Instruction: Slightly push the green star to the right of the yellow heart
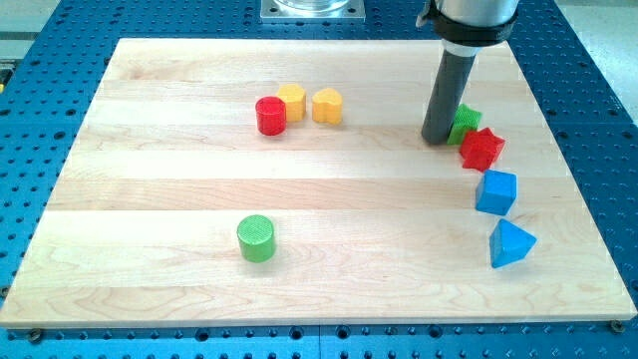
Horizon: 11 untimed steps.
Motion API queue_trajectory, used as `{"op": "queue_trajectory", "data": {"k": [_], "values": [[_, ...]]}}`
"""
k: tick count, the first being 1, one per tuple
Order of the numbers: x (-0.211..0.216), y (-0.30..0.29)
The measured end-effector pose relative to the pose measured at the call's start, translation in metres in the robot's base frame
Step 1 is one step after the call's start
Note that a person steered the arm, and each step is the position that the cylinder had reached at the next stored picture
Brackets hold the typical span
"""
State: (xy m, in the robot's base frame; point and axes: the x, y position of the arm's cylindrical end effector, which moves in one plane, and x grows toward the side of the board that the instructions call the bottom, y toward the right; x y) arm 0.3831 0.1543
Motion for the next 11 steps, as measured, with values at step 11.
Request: {"op": "queue_trajectory", "data": {"k": [11], "values": [[-0.009, 0.076]]}}
